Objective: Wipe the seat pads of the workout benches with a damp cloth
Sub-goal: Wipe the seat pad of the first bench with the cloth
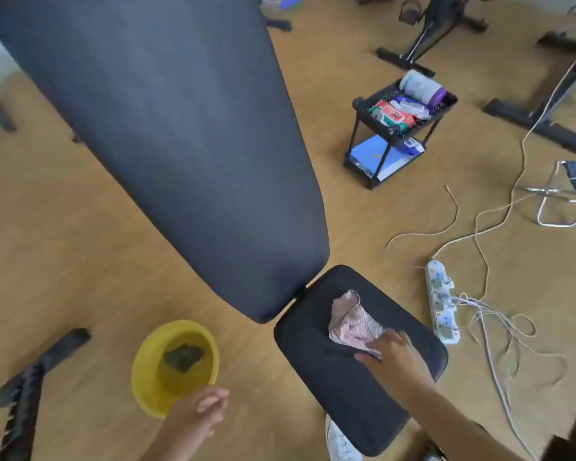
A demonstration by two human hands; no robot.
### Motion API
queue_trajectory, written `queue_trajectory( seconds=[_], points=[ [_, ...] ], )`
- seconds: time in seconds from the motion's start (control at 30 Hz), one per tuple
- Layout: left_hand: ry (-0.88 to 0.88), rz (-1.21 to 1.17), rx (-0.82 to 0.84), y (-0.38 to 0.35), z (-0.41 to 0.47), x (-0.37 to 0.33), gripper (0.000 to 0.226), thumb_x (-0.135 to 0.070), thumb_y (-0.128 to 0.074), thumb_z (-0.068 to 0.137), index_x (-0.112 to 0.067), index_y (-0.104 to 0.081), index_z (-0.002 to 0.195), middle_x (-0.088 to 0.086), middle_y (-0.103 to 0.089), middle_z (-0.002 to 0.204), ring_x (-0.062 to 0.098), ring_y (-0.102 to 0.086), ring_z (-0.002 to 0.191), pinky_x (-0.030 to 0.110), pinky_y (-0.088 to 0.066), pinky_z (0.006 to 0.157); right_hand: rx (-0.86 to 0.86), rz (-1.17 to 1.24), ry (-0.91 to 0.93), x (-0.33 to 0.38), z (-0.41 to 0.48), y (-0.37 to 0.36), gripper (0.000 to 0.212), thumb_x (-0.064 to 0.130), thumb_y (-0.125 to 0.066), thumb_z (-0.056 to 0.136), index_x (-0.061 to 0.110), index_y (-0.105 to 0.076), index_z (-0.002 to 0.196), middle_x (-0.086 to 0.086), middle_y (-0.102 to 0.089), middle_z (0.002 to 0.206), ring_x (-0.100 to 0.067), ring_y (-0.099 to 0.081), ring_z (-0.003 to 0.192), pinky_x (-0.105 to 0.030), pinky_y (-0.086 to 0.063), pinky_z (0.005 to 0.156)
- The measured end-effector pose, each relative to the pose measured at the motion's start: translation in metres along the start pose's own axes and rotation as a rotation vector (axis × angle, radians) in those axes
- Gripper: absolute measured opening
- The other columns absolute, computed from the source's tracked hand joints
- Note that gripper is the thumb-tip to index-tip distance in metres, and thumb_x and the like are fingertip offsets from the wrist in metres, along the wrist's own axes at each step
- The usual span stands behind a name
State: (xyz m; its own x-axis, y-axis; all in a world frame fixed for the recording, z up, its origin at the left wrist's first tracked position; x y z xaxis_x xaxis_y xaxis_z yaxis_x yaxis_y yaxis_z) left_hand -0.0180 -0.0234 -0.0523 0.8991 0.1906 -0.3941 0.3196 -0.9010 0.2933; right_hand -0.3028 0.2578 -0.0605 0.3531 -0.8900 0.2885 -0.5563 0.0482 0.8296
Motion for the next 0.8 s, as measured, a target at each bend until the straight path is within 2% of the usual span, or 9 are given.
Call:
queue_trajectory(
  seconds=[0.1, 0.2, 0.3, 0.4, 0.5, 0.6, 0.67, 0.73, 0.8],
  points=[
    [-0.139, 0.283, -0.037, -0.037, 0.053, -0.042, 0.022, -0.05, -0.062, 0.093, -0.038, -0.071, 0.109, -0.004, -0.074, 0.12, 0.014, -0.073, 0.099, 0.032, -0.059, 0.085, -0.279, 0.009, -0.039, 0.013, 0.044, -0.004, 0.032, 0.048, -0.071, 0.079, 0.026, -0.073, 0.101, 0.004, -0.053, 0.092, -0.022, -0.048, 0.094, -0.032, -0.052, 0.07],
    [-0.257, 0.454, -0.166, -0.064, 0.094, -0.073, 0.049, -0.044, -0.057, 0.098, -0.022, -0.056, 0.142, 0.0, -0.062, 0.144, 0.023, -0.061, 0.127, 0.029, -0.049, 0.096, -0.35, 0.106, -0.049, 0.023, 0.073, -0.023, 0.017, 0.024, -0.078, 0.078, 0.01, -0.07, 0.082, -0.006, -0.054, 0.091, -0.029, -0.048, 0.09, -0.035, -0.052, 0.066],
    [-0.242, 0.397, -0.179, -0.081, 0.126, -0.084, 0.058, -0.045, -0.058, 0.097, -0.014, -0.053, 0.145, 0.007, -0.058, 0.148, 0.031, -0.058, 0.131, 0.039, -0.047, 0.107, -0.466, 0.112, -0.005, 0.022, 0.074, -0.038, 0.02, -0.012, -0.08, 0.065, 0.001, -0.066, 0.061, -0.013, -0.056, 0.078, -0.034, -0.051, 0.075, -0.038, -0.049, 0.056],
    [-0.221, 0.298, -0.184, -0.084, 0.142, -0.086, 0.057, -0.048, -0.065, 0.092, -0.002, -0.068, 0.125, 0.013, -0.072, 0.127, 0.033, -0.07, 0.112, 0.048, -0.055, 0.098, -0.351, 0.041, 0.352, 0.042, 0.031, -0.074, 0.028, -0.016, -0.077, 0.053, 0.007, -0.064, 0.064, -0.01, -0.057, 0.077, -0.028, -0.05, 0.07, -0.031, -0.046, 0.053],
    [-0.242, 0.209, -0.202, -0.087, 0.146, -0.086, 0.038, -0.037, -0.074, 0.088, -0.006, -0.077, 0.109, 0.013, -0.081, 0.1, 0.032, -0.077, 0.093, 0.048, -0.06, 0.089, -0.122, -0.234, 0.737, 0.028, 0.011, -0.088, 0.013, 0.002, -0.059, 0.076, 0.012, -0.067, 0.077, -0.006, -0.059, 0.086, -0.024, -0.048, 0.077, -0.033, -0.051, 0.059],
    [-0.255, 0.156, -0.199, -0.09, 0.152, -0.088, 0.01, -0.023, -0.076, 0.088, -0.016, -0.079, 0.094, 0.011, -0.081, 0.088, 0.031, -0.079, 0.079, 0.041, -0.065, 0.077, -0.407, -0.037, 0.146, -0.046, 0.06, -0.031, 0.012, 0.003, -0.062, 0.091, 0.007, -0.072, 0.084, -0.011, -0.057, 0.093, -0.029, -0.047, 0.089, -0.042, -0.048, 0.075],
    [-0.238, 0.115, -0.189, -0.093, 0.157, -0.092, 0.031, -0.012, -0.076, 0.087, -0.002, -0.074, 0.116, 0.017, -0.078, 0.102, 0.033, -0.078, 0.085, 0.042, -0.065, 0.078, -0.615, 0.198, -0.291, -0.079, 0.059, -0.02, 0.015, 0.0, -0.068, 0.087, 0.0, -0.067, 0.071, -0.011, -0.052, 0.091, -0.033, -0.045, 0.092, -0.042, -0.046, 0.076],
    [-0.24, 0.161, -0.167, -0.095, 0.163, -0.098, 0.041, -0.007, -0.076, 0.087, 0.001, -0.069, 0.127, 0.019, -0.076, 0.11, 0.034, -0.077, 0.091, 0.045, -0.065, 0.079, -0.573, 0.293, -0.266, -0.049, 0.037, -0.051, 0.017, -0.003, -0.074, 0.079, 0.001, -0.063, 0.067, -0.008, -0.049, 0.087, -0.032, -0.046, 0.086, -0.041, -0.044, 0.07],
    [-0.21, 0.171, -0.13, -0.095, 0.169, -0.101, 0.046, -0.005, -0.077, 0.085, 0.0, -0.067, 0.13, 0.019, -0.074, 0.116, 0.034, -0.076, 0.093, 0.046, -0.065, 0.079, -0.36, 0.135, 0.224, 0.012, 0.002, -0.093, 0.025, -0.011, -0.077, 0.066, 0.007, -0.06, 0.066, -0.006, -0.05, 0.078, -0.024, -0.042, 0.075, -0.032, -0.038, 0.06]
  ],
)
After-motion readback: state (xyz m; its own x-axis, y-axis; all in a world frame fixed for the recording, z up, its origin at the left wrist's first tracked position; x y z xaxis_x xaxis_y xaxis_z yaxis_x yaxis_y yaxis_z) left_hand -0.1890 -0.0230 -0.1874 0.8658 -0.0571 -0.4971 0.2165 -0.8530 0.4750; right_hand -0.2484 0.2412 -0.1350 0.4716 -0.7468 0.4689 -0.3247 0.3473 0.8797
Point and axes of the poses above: each hand's wrist, its own z-axis towards the middle knuckle, its own y-axis out of the back of the hand, x = y × z, the point moved 6 cm from there along z, towards the middle knuckle
